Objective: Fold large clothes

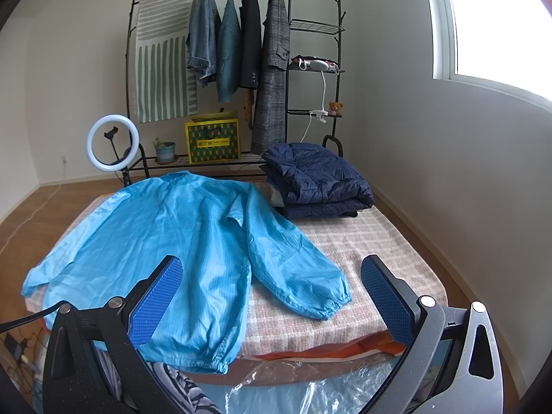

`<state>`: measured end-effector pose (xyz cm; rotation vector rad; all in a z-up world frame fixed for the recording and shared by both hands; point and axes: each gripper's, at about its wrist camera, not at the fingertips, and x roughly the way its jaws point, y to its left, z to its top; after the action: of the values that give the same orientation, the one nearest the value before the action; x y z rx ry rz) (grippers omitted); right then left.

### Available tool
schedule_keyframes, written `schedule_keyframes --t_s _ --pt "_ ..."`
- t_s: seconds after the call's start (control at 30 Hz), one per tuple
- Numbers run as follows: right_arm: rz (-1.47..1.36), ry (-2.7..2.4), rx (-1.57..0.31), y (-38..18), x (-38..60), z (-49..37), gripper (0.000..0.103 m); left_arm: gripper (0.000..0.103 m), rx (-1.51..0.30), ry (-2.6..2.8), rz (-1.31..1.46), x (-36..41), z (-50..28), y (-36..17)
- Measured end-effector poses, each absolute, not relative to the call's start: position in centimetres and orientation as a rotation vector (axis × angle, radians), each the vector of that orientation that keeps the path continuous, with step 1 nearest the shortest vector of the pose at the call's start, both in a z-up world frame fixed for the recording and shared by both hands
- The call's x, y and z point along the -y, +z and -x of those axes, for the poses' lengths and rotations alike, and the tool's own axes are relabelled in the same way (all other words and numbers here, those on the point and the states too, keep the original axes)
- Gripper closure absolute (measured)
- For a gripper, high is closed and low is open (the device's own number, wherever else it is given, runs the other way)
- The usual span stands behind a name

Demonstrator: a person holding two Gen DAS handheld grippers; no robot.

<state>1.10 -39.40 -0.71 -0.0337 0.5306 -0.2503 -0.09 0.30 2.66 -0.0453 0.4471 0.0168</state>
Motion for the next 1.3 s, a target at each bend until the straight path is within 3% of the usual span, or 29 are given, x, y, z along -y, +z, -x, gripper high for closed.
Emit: schedule_keyframes --t_s 1.3 --pt "0.029 -0.241 -0.53 -0.4 38.9 -1.2 0.0 0.0 -0.44 0.028 0.051 -1.8 0.2 2.7"
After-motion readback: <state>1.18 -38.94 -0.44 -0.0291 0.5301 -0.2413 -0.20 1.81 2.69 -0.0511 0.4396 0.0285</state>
